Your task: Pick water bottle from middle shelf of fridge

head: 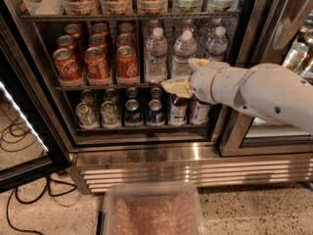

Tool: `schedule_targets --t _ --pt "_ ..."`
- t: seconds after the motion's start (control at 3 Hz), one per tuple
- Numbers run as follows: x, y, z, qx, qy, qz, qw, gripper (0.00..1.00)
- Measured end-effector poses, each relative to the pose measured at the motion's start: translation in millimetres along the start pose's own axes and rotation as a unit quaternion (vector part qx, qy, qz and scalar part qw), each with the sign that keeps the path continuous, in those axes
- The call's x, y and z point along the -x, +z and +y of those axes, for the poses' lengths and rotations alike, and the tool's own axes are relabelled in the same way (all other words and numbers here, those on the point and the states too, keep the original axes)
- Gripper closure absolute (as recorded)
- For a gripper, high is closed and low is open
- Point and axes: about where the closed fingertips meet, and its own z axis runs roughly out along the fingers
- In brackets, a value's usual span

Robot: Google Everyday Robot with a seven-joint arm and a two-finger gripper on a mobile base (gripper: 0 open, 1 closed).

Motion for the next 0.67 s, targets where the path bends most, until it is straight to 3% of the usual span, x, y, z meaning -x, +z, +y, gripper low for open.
schedule_targets --t 0.67 --pt "2.7 7.4 -21.8 -0.050 -0.002 -0.023 0.9985 0.38"
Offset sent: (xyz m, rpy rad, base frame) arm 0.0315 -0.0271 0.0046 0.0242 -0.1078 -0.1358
